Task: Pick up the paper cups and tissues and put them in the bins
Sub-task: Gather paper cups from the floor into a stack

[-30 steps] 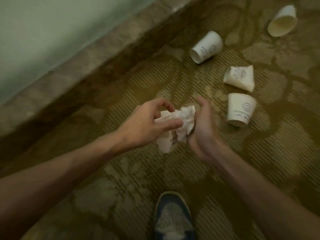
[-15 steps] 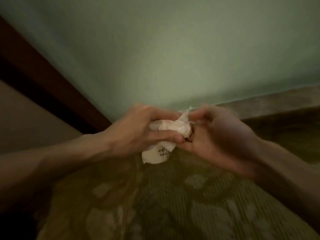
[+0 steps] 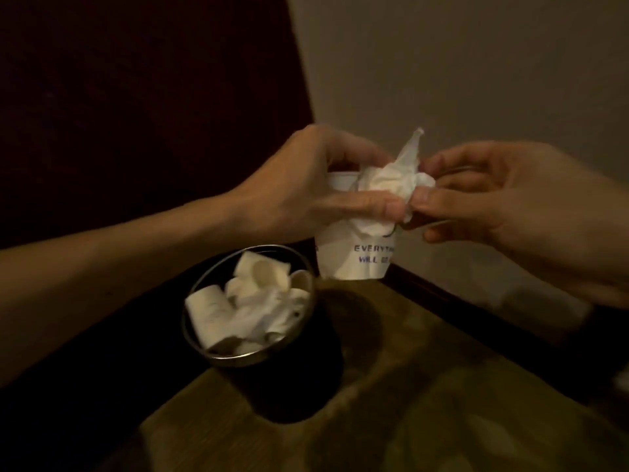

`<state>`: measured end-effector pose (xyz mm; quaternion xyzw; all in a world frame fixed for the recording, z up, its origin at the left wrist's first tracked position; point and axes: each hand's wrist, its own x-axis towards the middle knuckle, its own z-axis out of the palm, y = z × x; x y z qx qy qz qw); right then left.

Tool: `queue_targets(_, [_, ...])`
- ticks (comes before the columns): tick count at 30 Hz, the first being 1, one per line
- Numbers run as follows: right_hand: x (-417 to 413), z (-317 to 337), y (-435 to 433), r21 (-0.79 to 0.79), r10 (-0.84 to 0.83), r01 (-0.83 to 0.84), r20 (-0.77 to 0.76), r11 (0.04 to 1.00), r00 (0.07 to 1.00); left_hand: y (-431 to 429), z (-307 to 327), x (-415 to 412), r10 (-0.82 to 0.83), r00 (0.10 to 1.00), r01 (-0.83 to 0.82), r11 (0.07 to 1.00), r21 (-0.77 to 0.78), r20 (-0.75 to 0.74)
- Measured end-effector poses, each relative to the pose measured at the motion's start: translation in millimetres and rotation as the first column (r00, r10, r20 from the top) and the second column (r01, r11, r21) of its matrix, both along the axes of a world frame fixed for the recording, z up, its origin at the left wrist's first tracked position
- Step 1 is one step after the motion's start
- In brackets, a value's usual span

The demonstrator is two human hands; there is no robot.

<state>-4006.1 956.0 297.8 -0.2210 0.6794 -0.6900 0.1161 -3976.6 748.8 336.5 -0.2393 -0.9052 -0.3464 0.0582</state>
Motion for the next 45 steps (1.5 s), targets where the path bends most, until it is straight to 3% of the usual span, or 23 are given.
queue_targets(6, [-19.0, -48.4, -148.4, 0.139, 0.158, -0.156, -0.007, 0.978, 0.987, -136.3, -66.6, 16.0, 0.264, 0.965, -0.264, 0.965, 0.011, 0.006])
queue_targets(13, [-38.4, -101.2, -200.7, 0.375, 0.071, 0.034, -0.263, 0.927, 0.962, -221.5, -132.9, 7.5, 0.554, 0.822, -0.543, 0.832, 0.110, -0.134])
queue_targets(15, [-45.2, -111.7, -197.6, 0.493, 0.107, 0.088, -0.353, 0.865, 0.930, -233.0, -145.7, 5.1, 0.580, 0.811, -0.566, 0.811, 0.147, -0.080])
queue_targets(18, [-52.6, -128.0, -192.0, 0.730, 0.277, 0.153, -0.432, 0.666, 0.858, -235.3, -167.4, 3.0, 0.531, 0.846, -0.533, 0.843, 0.065, 0.053])
queue_targets(20, [-54.0, -138.4, -191.3, 0.792, 0.387, 0.242, -0.508, 0.560, 0.769, -235.7, -176.0, 1.8, 0.537, 0.833, -0.543, 0.839, 0.016, 0.132])
queue_targets(22, [-55.4, -141.9, -190.6, 0.810, 0.458, 0.256, -0.525, 0.527, 0.717, -238.2, -173.1, 1.5, 0.556, 0.820, -0.556, 0.830, -0.042, 0.134])
queue_targets(25, [-55.8, -138.9, -184.8, 0.827, 0.476, 0.228, -0.495, 0.513, 0.727, -240.6, -164.7, 7.7, 0.565, 0.825, -0.564, 0.822, -0.079, -0.022])
queue_targets(32, [-45.9, -129.0, -170.2, 0.736, 0.367, 0.161, -0.499, 0.657, 0.785, -232.4, -146.4, 21.5, 0.661, 0.676, -0.704, 0.710, -0.022, -0.327])
queue_targets(34, [-37.6, -118.0, -161.6, 0.687, 0.318, 0.163, -0.516, 0.708, 0.795, -215.2, -131.6, 17.2, 0.617, 0.701, -0.665, 0.746, -0.018, -0.357])
queue_targets(36, [-24.9, -101.0, -142.8, 0.636, 0.264, 0.132, -0.489, 0.761, 0.832, -189.6, -115.4, 10.7, 0.532, 0.799, -0.561, 0.827, -0.029, -0.280])
queue_targets(40, [12.4, -58.1, -68.7, 0.617, 0.163, 0.194, -0.474, 0.763, 0.865, -107.0, -73.9, -8.5, 0.188, 0.976, -0.203, 0.969, -0.142, -0.111])
queue_targets(42, [34.2, -38.7, -11.6, 0.647, 0.101, 0.260, -0.465, 0.717, 0.879, -43.7, -54.8, -19.8, -0.043, 0.997, 0.028, 0.976, -0.215, -0.067])
queue_targets(45, [76.3, -17.0, 91.3, 0.727, -0.016, 0.298, -0.367, 0.619, 0.930, 72.7, -37.3, -23.9, -0.352, 0.934, 0.331, 0.916, -0.227, -0.060])
